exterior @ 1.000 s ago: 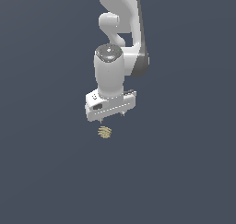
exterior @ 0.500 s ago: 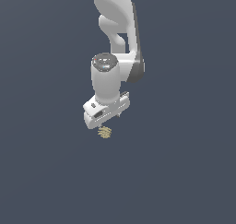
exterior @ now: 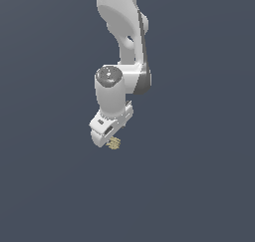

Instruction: Pick up the object and move it to a goal position.

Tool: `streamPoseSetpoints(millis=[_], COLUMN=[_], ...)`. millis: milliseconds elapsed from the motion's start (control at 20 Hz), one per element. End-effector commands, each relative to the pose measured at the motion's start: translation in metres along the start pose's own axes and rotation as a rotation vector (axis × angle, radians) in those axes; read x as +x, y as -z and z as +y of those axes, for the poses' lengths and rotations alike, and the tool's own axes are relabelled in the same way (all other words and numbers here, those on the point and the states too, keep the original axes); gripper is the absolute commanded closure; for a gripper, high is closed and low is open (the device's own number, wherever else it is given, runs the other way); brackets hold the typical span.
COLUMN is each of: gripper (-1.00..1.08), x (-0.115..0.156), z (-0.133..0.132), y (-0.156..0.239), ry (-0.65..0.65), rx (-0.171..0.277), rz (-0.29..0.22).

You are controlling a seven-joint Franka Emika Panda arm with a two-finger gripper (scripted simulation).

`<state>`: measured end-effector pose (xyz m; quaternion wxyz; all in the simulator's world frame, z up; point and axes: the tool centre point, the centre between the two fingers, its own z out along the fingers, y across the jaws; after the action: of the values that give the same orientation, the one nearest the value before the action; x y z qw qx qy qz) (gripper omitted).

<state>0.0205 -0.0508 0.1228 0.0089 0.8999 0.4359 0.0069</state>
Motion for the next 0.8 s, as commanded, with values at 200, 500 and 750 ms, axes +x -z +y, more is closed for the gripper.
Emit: streamPoseSetpoints(millis=[200,500,750], gripper=[-0.92,-0.92,-0.92], x=[-0.006,-0.009,-0.011], z=[0.005,0.008,0.009], y=[-0.014,-0.023,-0.028], ry=[0.162,0.270,0.324], rx=[0.010,0.017,0.021], rz=[-0.002,-0.002,-0.001])
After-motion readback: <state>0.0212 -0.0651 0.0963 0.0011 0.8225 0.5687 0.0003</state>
